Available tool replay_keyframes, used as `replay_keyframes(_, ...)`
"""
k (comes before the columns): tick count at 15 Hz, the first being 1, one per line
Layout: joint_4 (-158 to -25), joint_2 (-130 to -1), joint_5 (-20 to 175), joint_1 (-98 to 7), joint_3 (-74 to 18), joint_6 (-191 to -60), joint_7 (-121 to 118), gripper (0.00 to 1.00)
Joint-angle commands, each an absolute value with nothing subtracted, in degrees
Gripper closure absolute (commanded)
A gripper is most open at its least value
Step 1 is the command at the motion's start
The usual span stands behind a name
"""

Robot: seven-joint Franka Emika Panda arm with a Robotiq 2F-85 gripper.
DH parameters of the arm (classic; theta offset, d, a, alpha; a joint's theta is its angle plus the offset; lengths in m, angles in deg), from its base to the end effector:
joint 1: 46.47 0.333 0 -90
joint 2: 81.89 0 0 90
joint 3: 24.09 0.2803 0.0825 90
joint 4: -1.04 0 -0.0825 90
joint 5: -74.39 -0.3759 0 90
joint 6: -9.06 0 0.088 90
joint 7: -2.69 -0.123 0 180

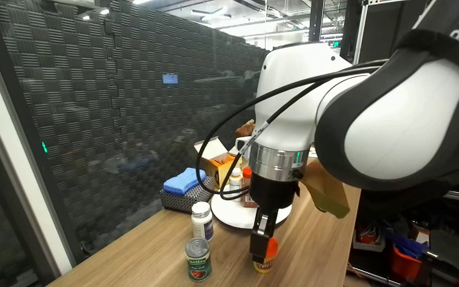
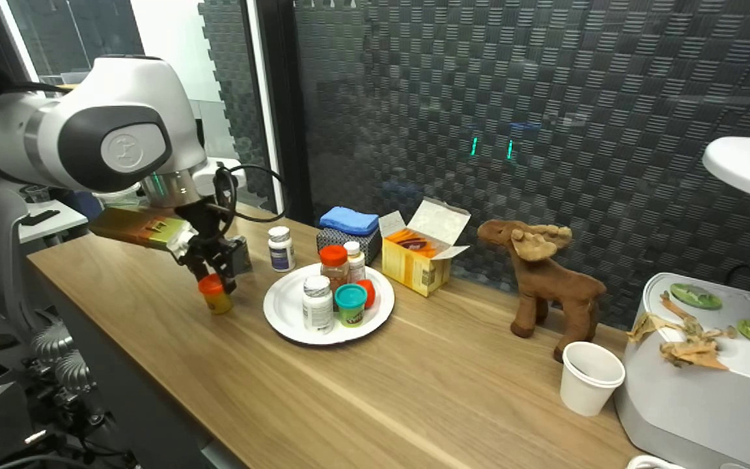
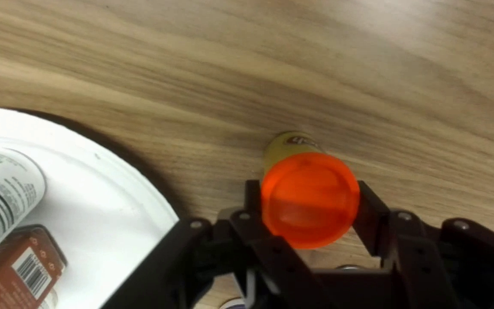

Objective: Pick up all the bottles and the orange ball from the table and put them in the plate

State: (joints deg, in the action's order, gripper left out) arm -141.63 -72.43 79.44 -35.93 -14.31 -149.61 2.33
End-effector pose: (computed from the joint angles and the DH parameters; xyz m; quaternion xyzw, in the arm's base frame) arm 0.4459 0.1717 0.1912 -0.9758 -0.2104 -0.0586 0.0061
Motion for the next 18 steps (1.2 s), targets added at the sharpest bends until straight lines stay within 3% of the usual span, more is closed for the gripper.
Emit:
replay_keyframes(1,-141.53,-75.66,81.88,-35.57,-16.08,-149.9,-0.69,0.71)
replay_keyframes(6,-140.31,-79.13,89.6,-36.14,-19.63,-148.51,-9.56,0.72)
replay_keyframes(18,-135.07,-71.35,91.68,-36.79,-23.17,-146.16,-21.15,0.72)
